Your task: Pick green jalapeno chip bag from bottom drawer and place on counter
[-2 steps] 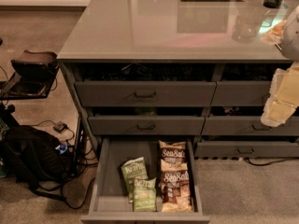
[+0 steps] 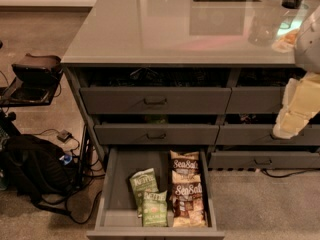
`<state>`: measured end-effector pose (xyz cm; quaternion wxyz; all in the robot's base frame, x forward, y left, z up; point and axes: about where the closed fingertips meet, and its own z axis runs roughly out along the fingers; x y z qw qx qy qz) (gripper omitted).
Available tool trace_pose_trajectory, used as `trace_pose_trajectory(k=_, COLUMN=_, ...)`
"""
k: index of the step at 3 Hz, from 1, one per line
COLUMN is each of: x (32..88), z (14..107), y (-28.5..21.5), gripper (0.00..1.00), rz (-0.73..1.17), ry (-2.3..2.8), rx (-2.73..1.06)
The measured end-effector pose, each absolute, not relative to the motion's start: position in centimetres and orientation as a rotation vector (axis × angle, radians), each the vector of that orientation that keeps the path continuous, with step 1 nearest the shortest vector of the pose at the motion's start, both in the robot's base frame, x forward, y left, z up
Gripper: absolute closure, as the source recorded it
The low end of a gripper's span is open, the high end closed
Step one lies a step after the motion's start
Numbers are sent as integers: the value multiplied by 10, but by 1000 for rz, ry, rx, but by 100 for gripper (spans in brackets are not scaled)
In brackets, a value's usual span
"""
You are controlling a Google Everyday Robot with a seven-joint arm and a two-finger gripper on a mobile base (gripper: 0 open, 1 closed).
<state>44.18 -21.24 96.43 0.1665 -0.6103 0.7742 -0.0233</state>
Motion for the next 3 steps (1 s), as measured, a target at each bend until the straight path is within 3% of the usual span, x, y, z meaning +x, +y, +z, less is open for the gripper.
trace_pose_trajectory(k=3, x=439, z=698, y=-113, gripper=0, rz=644, ry=1954, rx=-1694)
